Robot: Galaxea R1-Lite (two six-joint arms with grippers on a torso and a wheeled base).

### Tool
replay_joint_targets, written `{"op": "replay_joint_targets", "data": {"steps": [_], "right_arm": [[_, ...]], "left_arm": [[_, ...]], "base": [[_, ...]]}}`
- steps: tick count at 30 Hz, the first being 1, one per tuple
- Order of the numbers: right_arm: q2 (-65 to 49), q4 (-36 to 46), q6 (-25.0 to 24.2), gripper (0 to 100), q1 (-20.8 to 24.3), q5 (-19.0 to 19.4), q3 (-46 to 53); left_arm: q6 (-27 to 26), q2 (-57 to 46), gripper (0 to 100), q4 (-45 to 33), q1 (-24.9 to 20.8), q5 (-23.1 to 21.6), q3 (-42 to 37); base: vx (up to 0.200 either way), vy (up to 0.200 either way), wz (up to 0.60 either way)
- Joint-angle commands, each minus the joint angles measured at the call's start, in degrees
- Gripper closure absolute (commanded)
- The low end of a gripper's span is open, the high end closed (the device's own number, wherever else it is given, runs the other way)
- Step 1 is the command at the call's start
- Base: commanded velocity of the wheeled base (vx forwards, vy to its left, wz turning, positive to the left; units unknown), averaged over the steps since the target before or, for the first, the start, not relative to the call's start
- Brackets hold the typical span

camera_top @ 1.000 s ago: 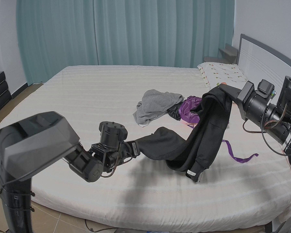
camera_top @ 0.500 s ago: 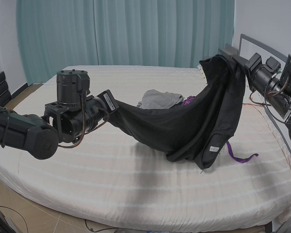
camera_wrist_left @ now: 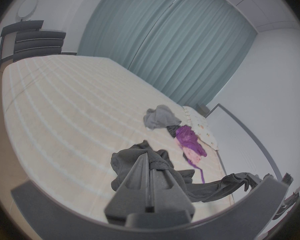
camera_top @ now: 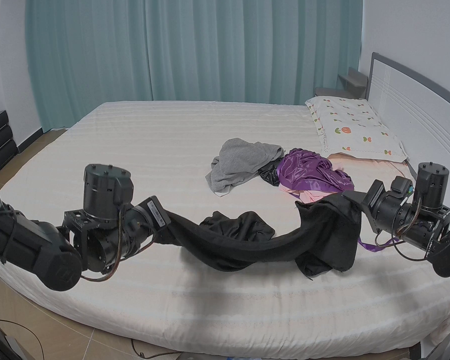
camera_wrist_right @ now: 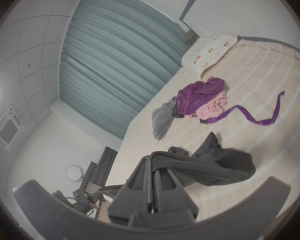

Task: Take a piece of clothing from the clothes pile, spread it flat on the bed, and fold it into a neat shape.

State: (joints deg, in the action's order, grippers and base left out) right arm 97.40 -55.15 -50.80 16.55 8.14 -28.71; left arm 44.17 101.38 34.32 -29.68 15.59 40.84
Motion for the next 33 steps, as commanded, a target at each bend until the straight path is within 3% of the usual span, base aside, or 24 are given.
{"op": "replay_joint_targets", "data": {"steps": [1, 6, 22, 33], "right_arm": [[3.9, -0.2, -1.1, 100, 1.6, -0.2, 0.8], [3.8, -0.2, -1.1, 100, 2.1, -1.0, 1.1], [1.9, -0.3, -0.9, 100, 2.2, -1.1, 3.2], [-1.3, -0.2, -0.9, 100, 4.0, -2.2, 4.5]], "left_arm": [[1.7, 1.9, 100, 0.8, -0.2, -0.1, -4.6], [4.9, 2.1, 100, 0.7, -0.1, -0.5, -5.7], [5.0, 1.2, 100, 0.6, -2.6, -0.4, -8.8], [5.1, -0.7, 100, 0.6, -2.6, -0.4, -9.0]], "base": [[0.0, 0.0, 0.0], [0.0, 0.0, 0.0], [0.0, 0.0, 0.0], [-0.164, 0.0, 0.0]]}}
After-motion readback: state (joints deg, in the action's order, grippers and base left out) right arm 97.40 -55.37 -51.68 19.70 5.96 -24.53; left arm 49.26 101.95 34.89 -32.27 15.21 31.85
